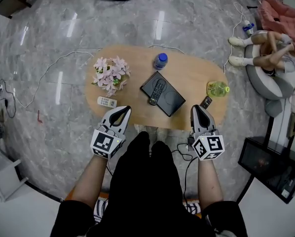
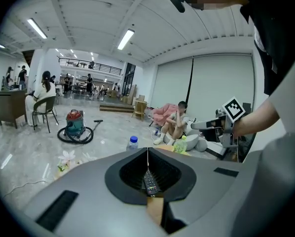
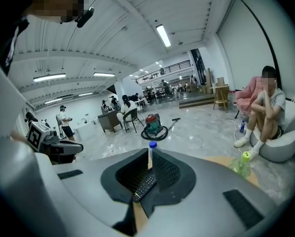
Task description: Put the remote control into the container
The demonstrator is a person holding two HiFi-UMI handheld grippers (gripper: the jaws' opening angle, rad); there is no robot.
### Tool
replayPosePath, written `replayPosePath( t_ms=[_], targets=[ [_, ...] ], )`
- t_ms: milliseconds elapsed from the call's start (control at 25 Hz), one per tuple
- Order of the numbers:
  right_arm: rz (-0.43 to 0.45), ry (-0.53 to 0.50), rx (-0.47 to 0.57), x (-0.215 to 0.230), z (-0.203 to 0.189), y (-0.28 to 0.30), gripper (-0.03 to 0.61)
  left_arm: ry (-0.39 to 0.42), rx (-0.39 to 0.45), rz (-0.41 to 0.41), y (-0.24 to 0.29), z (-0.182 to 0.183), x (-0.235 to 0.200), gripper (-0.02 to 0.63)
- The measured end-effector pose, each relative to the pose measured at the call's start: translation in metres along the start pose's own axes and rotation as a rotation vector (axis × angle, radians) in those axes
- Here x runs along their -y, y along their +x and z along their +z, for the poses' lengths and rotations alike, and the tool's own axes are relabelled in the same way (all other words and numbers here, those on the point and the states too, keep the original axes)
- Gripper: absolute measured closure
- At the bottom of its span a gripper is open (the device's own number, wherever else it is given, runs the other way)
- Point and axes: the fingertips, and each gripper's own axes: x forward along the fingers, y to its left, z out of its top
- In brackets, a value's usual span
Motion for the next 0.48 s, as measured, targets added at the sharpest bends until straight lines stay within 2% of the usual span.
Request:
replayPosePath(
  t_ms=[200, 480],
  targets=[
    [0.016, -0.002, -0.088, 0.017, -0.043, 0.025, 0.566, -0.03, -0.05, 0.003, 0.027, -0.047, 0.006, 0.605],
    [0.038, -0.004, -0.192, 0.038, -0.108, 0.051, 0.566, -0.018, -0.141, 0.016, 0.068, -0.121, 0.011, 0.604]
  ],
)
